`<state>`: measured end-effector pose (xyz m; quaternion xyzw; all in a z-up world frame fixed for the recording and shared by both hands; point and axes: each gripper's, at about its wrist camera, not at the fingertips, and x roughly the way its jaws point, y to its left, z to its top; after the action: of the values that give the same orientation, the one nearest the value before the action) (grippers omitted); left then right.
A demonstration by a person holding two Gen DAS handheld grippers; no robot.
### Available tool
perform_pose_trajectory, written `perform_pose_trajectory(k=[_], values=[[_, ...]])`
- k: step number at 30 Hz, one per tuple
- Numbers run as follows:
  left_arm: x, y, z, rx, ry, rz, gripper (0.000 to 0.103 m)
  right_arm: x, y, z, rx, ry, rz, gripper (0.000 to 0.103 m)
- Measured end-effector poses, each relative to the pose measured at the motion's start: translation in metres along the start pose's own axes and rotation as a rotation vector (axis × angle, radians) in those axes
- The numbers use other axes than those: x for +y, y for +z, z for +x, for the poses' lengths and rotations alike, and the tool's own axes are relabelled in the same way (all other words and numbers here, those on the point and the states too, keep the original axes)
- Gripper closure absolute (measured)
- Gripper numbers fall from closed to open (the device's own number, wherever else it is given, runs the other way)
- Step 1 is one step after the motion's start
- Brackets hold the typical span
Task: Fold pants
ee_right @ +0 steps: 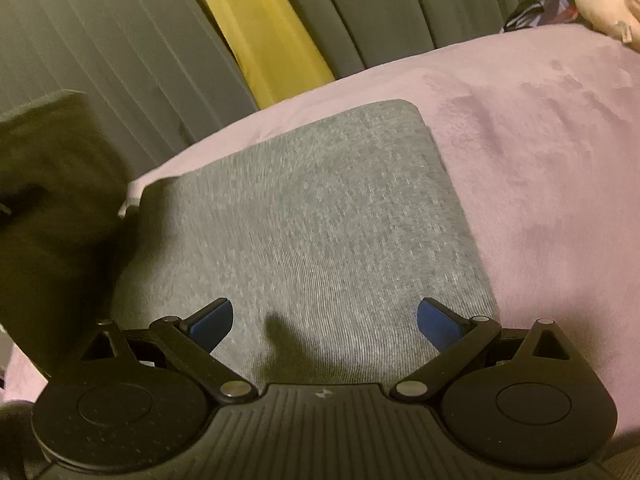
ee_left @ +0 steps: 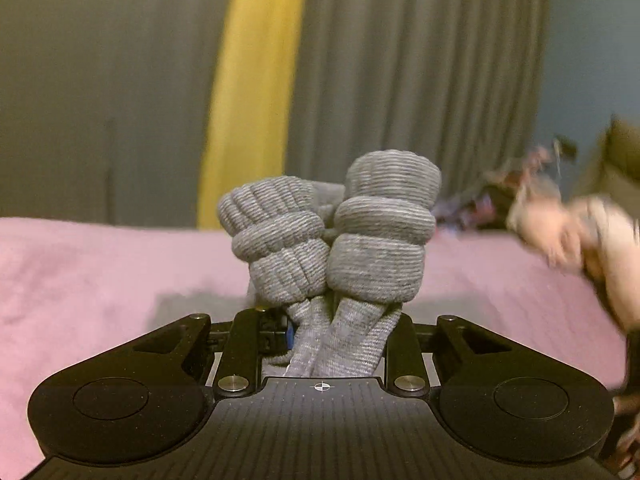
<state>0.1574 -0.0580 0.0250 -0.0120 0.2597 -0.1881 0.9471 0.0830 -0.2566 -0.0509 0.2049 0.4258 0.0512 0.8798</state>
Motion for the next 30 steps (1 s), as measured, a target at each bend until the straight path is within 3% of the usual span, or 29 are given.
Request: perform_pose_trajectory(k=[3, 5, 6, 8, 10, 13, 14, 16, 19, 22, 24, 26, 30], values=[[-0.039, -0.024, 0.033, 0.147, 0.034, 0.077, 0.068, -0.004, 0.001, -0.003, -0.005, 0.02, 0.028, 0.004], [-0.058, -0.035, 0.041, 0.269, 0.028, 0.115, 0.045, -0.006, 0.002, -0.003, -0.005, 0.028, 0.036, 0.004], [-0.064, -0.038, 0.042, 0.306, 0.005, 0.133, 0.039, -0.006, 0.002, -0.003, -0.005, 0.031, 0.036, 0.004], [-0.068, -0.038, 0.034, 0.314, -0.049, 0.144, 0.013, -0.007, 0.002, -0.003, -0.003, 0.035, 0.039, 0.004], [-0.066, -0.03, 0.019, 0.311, -0.168, 0.046, 0.007, -0.009, 0.003, -0.002, -0.002, 0.045, 0.048, 0.004], [-0.035, -0.02, -0.002, 0.313, -0.324, -0.168, 0.007, -0.014, 0.003, -0.005, -0.005, 0.063, 0.076, 0.004], [-0.025, -0.012, -0.004, 0.302, -0.343, -0.229, 0.007, -0.017, 0.004, -0.006, -0.008, 0.071, 0.09, 0.004], [0.002, -0.01, -0.017, 0.267, -0.269, -0.338, 0.006, -0.021, 0.004, -0.01, -0.02, 0.092, 0.122, 0.004], [0.038, -0.007, -0.039, 0.219, -0.025, -0.427, 0.006, -0.027, 0.004, -0.02, -0.057, 0.152, 0.187, 0.004], [0.067, -0.007, -0.058, 0.205, 0.203, -0.41, 0.006, -0.024, 0.004, -0.028, -0.081, 0.269, 0.241, 0.004], [0.081, -0.013, -0.06, 0.214, 0.314, -0.378, 0.006, -0.016, 0.008, -0.023, -0.057, 0.324, 0.237, 0.004], [0.092, -0.023, -0.056, 0.249, 0.344, -0.392, 0.006, -0.007, 0.012, -0.009, -0.001, 0.328, 0.229, 0.004], [0.096, -0.038, -0.029, 0.334, 0.316, -0.434, 0.006, 0.0, 0.014, 0.03, 0.152, 0.33, 0.261, 0.004]])
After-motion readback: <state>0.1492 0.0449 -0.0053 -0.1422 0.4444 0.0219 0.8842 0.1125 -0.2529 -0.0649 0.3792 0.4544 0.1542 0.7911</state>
